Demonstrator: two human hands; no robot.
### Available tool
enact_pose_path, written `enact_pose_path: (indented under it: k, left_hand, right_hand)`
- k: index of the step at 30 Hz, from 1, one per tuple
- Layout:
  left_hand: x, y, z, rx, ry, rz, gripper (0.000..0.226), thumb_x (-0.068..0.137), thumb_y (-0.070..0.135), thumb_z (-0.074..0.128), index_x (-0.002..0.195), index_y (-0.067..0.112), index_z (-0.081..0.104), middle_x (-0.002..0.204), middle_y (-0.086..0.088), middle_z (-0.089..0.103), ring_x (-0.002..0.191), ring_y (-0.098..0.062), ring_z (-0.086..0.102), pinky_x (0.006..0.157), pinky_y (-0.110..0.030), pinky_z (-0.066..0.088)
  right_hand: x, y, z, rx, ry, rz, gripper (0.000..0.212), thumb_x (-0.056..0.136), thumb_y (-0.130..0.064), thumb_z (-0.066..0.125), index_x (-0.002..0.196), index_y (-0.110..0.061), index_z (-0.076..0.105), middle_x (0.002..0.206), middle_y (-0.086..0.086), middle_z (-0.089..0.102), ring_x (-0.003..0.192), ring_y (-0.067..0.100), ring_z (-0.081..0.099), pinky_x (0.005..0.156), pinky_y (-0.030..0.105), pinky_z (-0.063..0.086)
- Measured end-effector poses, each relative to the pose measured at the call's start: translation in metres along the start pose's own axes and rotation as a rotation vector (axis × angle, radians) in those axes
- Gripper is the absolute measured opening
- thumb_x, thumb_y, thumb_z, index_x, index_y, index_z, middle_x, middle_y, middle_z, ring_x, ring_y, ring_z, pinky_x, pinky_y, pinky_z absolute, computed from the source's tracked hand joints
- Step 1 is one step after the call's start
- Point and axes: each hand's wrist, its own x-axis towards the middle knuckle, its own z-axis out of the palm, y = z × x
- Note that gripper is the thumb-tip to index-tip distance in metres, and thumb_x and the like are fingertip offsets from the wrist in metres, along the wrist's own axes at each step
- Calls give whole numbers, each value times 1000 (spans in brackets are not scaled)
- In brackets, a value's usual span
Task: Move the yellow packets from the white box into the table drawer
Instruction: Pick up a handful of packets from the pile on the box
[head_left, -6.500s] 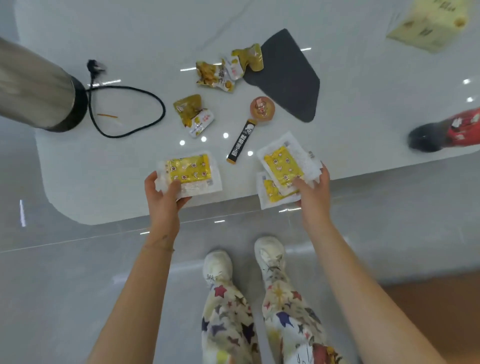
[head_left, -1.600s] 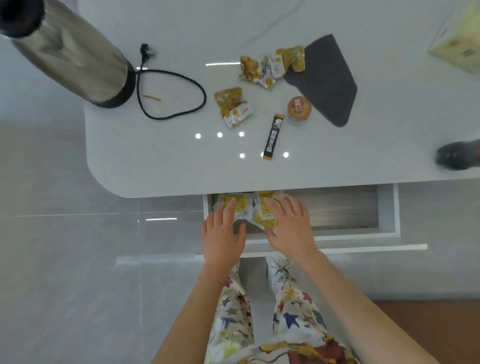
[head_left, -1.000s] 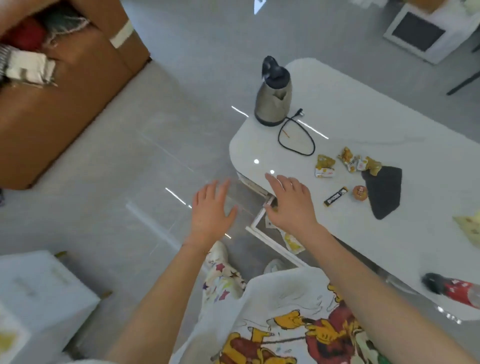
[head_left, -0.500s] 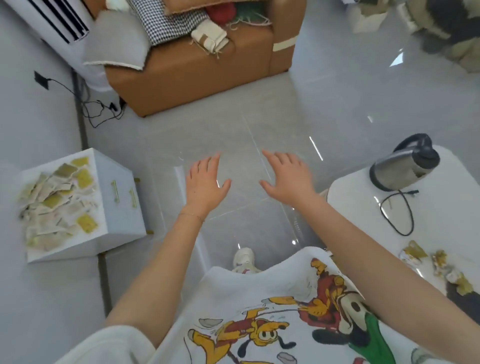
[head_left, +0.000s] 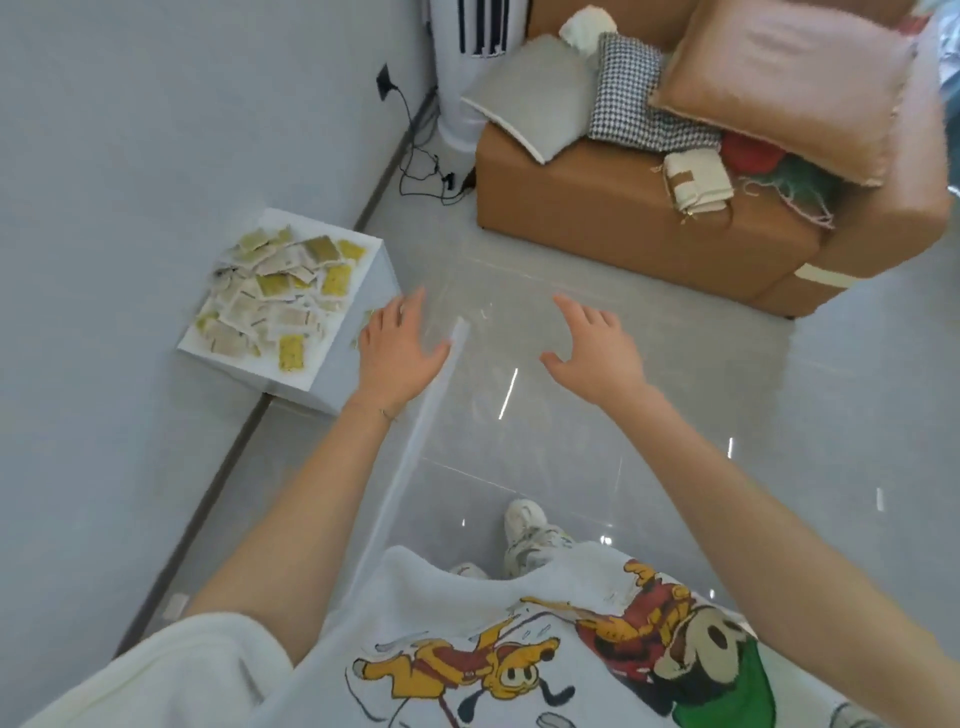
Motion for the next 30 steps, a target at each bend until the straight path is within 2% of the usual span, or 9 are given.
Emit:
enact_pose_path:
  k: [5, 9, 18, 25, 30]
  left_hand:
    - [13, -43, -20, -40, 81, -284, 73, 90, 50, 52, 151, 26, 21, 153, -10, 28, 134, -36, 33, 109, -49, 30]
    - [13, -76, -32, -80, 120, -443, 73, 89, 49, 53, 151, 27, 22, 152, -10, 31, 134, -36, 33, 109, -49, 31]
    - [68, -166, -53, -109, 217, -584, 70, 89, 38, 61, 150, 24, 29, 156, -9, 24, 142, -31, 24, 113, -47, 23]
    - [136, -237, -46, -180, 144, -693, 67, 92, 42, 55, 151, 29, 26, 157, -9, 22, 143, -32, 21, 113, -48, 22]
    - [178, -284, -14, -304, 84, -833, 67, 93, 43, 55, 150, 29, 25, 156, -9, 26, 142, -30, 24, 114, -50, 24]
  right_hand:
    - [79, -37, -12, -46, -74, -186, 76, 88, -40, 57, 151, -25, 18, 138, 8, 46, 130, 32, 36, 99, 43, 37]
    - [130, -84, -8, -84, -133, -357, 74, 89, -40, 56, 151, -26, 18, 136, 8, 48, 128, 31, 38, 98, 43, 36]
    - [254, -207, 39, -148, -235, -588, 75, 89, -38, 55, 151, -25, 16, 144, 9, 40, 135, 30, 30, 105, 43, 33]
    - [352, -262, 78, -88, -282, -560, 74, 87, -39, 57, 150, -29, 19, 142, 3, 41, 134, 25, 30, 102, 43, 36]
    - [414, -283, 127, -54, -428, -439, 75, 89, -40, 57, 151, -28, 17, 144, 6, 40, 134, 28, 30, 105, 43, 33]
